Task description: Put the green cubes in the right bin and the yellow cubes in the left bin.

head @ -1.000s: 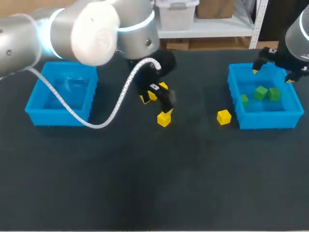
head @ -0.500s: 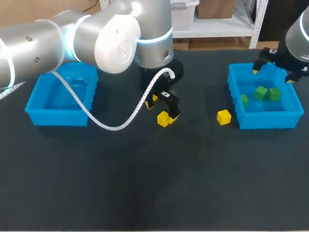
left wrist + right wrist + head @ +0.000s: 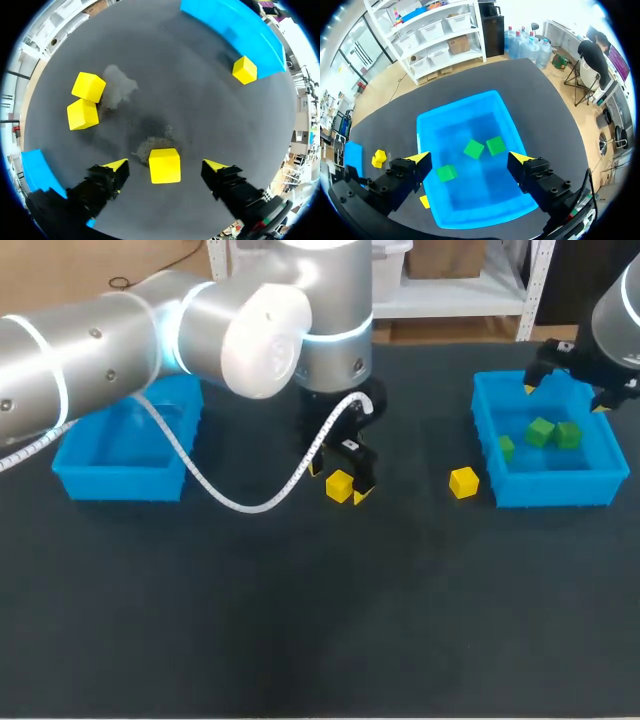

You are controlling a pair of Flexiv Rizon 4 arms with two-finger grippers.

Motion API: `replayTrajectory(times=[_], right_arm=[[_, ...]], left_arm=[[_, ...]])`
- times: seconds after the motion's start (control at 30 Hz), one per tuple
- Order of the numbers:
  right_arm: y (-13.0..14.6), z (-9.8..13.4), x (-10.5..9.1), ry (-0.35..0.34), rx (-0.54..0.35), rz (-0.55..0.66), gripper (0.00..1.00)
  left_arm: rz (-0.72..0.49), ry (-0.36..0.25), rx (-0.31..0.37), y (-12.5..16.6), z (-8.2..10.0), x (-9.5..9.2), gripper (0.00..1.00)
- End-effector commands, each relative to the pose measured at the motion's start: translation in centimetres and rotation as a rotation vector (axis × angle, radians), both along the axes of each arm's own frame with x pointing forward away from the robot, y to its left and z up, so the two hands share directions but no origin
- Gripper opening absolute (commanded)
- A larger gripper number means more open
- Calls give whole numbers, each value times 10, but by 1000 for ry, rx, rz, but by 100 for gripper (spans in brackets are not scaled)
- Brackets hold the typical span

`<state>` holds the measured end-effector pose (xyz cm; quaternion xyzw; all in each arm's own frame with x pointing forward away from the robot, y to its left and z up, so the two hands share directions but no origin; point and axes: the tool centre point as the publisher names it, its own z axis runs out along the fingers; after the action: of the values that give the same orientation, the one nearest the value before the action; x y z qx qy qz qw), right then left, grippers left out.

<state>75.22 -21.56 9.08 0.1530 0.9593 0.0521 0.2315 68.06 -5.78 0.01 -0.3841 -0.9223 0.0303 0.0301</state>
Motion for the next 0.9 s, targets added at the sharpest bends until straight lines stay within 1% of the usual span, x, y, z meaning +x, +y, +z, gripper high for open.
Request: replayTrajectory(times=[0.03, 0.33, 0.43, 0.5, 0.57, 0.63, 0.73, 0.83, 0.9], right_arm=[[0, 0, -3, -7, -2, -3, 100], [0, 0, -3, -7, -2, -3, 100], [0, 0, -3, -7, -2, -3, 100], [0, 0, -3, -7, -2, -3, 100], [0, 0, -3, -7, -2, -3, 100], [0, 0, -3, -7, -2, -3, 100], [0, 0, -3, -7, -2, -3, 100], [0, 0, -3, -7, -2, -3, 100], [0, 0, -3, -7, -2, -3, 100]], left_arm=[[4, 12, 25, -3, -6, 5, 0], [4, 21, 41, -5, -10, 4, 0], [4, 21, 38, -3, -5, 7, 0], [14, -7, 31, 1, 6, 16, 0], [23, -42, 26, 5, 20, 29, 0], [34, -82, 13, 10, 39, 44, 0], [51, -159, -15, 16, 75, 67, 0], [50, -215, -47, 19, 105, 81, 0], [51, -239, -55, 22, 119, 86, 0]])
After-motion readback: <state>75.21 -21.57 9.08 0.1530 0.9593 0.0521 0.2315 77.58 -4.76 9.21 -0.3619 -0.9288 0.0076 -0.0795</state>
